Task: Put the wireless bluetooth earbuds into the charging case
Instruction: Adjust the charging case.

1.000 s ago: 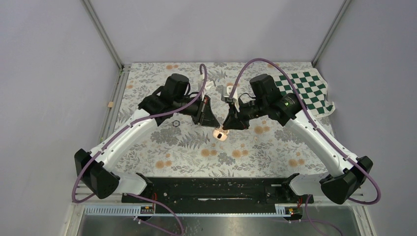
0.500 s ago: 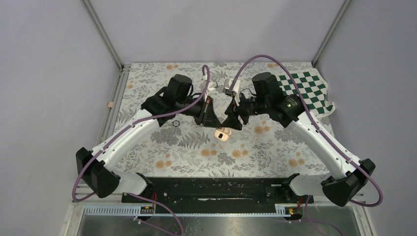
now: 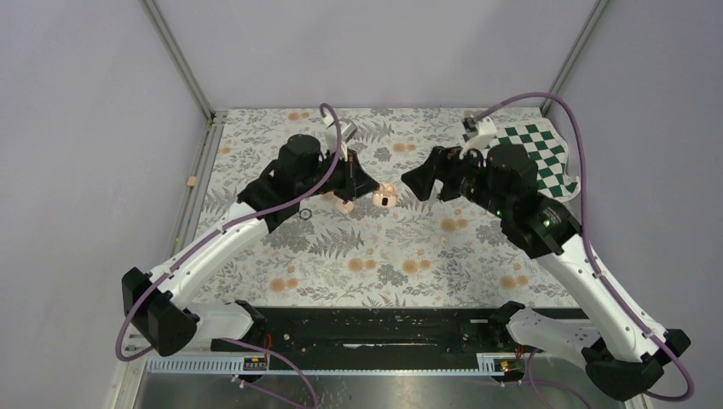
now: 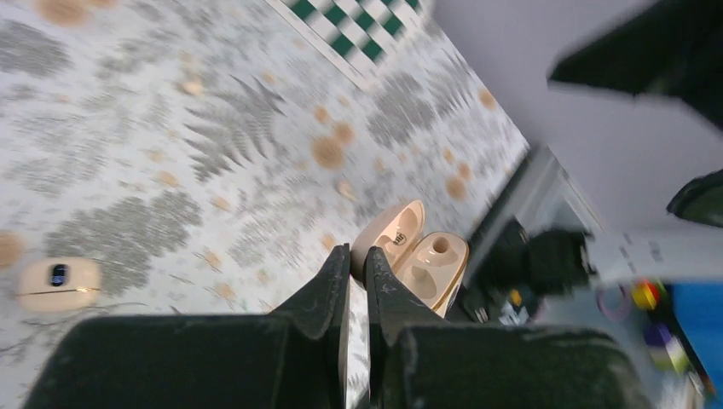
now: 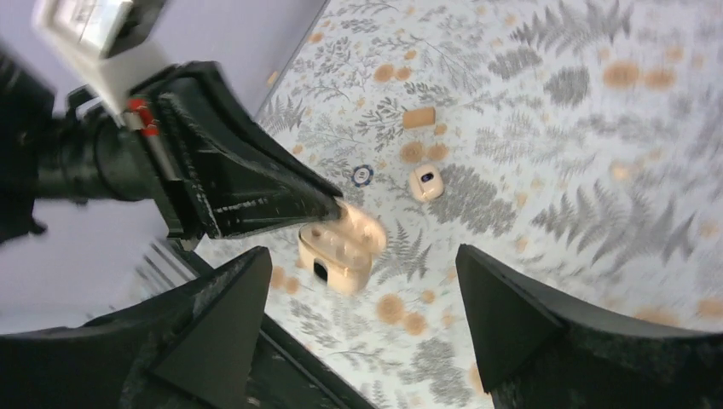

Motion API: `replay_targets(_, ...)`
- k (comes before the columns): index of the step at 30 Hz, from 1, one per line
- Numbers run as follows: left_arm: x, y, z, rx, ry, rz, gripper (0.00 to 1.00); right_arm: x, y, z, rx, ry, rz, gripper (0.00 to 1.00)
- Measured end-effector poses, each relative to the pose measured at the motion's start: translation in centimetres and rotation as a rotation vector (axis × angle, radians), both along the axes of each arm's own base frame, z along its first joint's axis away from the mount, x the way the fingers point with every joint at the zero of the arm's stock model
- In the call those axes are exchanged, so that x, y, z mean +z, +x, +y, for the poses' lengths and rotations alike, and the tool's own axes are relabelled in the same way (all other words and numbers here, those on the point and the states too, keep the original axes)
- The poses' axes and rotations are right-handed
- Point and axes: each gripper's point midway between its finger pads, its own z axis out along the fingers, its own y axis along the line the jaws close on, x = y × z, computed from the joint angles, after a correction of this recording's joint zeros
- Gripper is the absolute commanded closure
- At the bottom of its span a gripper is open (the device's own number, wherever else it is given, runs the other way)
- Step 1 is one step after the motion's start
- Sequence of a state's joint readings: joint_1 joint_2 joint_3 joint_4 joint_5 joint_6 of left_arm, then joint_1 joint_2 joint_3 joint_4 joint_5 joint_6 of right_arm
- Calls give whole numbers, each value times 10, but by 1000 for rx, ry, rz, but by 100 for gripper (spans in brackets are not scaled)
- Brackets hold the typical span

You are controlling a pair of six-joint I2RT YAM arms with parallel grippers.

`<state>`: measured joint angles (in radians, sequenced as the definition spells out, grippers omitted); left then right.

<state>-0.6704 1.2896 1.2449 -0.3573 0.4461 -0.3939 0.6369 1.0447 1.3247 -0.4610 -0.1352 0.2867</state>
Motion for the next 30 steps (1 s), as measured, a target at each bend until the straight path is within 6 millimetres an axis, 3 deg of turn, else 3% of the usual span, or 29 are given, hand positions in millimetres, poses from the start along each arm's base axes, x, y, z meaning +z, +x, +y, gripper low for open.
replay_targets(3,3,24,11,173,-38,-71,100,-17,1,-9,-175,201,134,16)
replay_targets(7,-4,50,26,369,-54,-149,100,-60,0,-4,-304,496,366,14)
replay_targets(13,-21,55,28,457,-63,-211,100,-101,16,25,-365,742,641,9)
replay_targets(17,-29,55,33,488,-47,-236,100,-93,23,32,-365,844,685,10)
replay_targets(22,-19,60,34,504,-62,-282,100,-82,26,34,-359,903,698,18)
replay_targets(30,-12,62,34,511,-50,-342,100,-102,34,44,-386,904,780,21)
